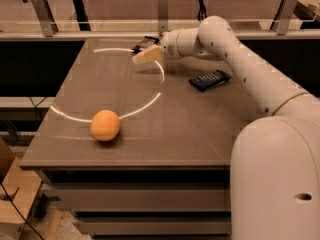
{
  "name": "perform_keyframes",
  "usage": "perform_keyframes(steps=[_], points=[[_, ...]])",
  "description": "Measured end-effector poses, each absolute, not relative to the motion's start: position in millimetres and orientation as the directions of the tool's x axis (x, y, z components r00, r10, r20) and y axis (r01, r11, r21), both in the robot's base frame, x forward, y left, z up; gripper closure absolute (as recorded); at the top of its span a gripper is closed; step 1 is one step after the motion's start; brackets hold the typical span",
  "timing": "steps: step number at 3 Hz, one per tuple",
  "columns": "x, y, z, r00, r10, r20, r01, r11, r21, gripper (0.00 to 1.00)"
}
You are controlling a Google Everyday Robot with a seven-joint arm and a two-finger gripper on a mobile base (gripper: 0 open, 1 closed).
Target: Pick rxbar chocolate
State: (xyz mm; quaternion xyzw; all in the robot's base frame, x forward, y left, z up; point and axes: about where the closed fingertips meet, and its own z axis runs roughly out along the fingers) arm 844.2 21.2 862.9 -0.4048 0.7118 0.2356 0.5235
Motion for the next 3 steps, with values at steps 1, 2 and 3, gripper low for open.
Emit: perform_keyframes(steps=[1, 2, 3], points=[[856.9, 29.9, 856.5, -0.142, -0.313, -0.939, -0.811, 0.580, -0.071, 0.00], [867.5, 39.4, 854.2, -0.149, -0.293, -0.944, -0.803, 0.593, -0.057, 0.00], [878.8, 43.4, 848.7, -0.173, -0.244, -0.954, -0.785, 0.619, -0.016, 0.00]])
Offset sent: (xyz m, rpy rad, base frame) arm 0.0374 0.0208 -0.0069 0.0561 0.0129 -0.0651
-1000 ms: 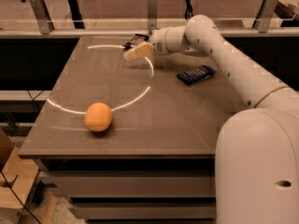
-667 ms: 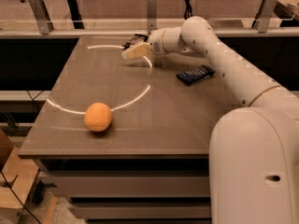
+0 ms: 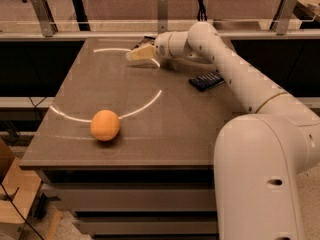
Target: Pick rxbar chocolate
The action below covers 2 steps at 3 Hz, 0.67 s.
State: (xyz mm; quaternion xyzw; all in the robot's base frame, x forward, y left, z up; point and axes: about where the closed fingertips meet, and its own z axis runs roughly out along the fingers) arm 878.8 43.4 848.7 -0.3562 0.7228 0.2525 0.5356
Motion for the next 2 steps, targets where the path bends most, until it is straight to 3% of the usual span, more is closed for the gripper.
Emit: perform_keyframes(steps=[2], points=[[900.0, 45.4, 843.2, -0.196, -0.176, -0.965, -0.745, 0.666, 0.030, 0.00]])
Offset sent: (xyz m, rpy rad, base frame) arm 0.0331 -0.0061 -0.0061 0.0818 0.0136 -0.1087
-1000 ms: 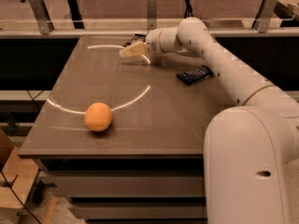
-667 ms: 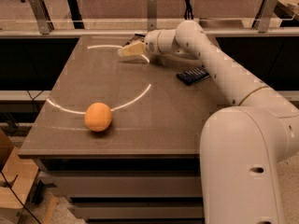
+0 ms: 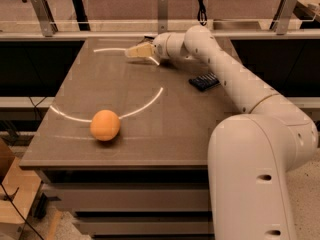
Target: Pick rxbar chocolate
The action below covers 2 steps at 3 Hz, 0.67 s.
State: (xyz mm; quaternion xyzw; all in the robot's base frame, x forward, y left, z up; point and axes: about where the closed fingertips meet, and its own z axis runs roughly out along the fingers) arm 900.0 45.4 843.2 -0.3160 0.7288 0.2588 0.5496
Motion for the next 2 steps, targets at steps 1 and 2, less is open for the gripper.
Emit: perform_keyframes(steps=[1, 2], points=[[907.2, 44.0, 839.8, -0.207, -0.171, -0.963, -0.731, 0.681, 0.036, 0.00], [909.1, 44.9, 839.0, -0.200, -0.193, -0.961, -0.735, 0.678, 0.017, 0.16]])
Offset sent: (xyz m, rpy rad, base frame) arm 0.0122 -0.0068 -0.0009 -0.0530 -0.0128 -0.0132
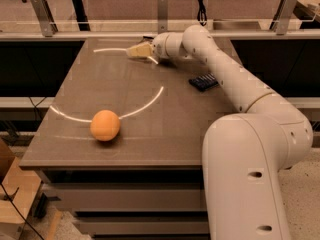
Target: Pick rxbar chocolate
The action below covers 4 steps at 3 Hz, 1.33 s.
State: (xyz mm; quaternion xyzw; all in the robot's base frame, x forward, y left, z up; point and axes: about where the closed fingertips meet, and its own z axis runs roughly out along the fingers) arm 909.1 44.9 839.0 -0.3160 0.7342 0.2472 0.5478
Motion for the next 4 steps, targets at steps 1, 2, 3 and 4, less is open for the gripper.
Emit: perform_keyframes(steps=[1, 2, 3, 4], points=[[908.9, 44.5, 834.8, -0.204, -0.211, -0.956, -0.742, 0.670, 0.011, 0.40], [909.0, 42.6, 831.4, -0.213, -0.215, -0.953, -0.742, 0.671, 0.014, 0.64], [906.6, 41.7, 833.6, -0.206, -0.224, -0.953, -0.744, 0.668, 0.004, 0.87], [900.4, 41.2, 853.5, -0.159, -0.232, -0.960, -0.750, 0.661, -0.036, 1.00]])
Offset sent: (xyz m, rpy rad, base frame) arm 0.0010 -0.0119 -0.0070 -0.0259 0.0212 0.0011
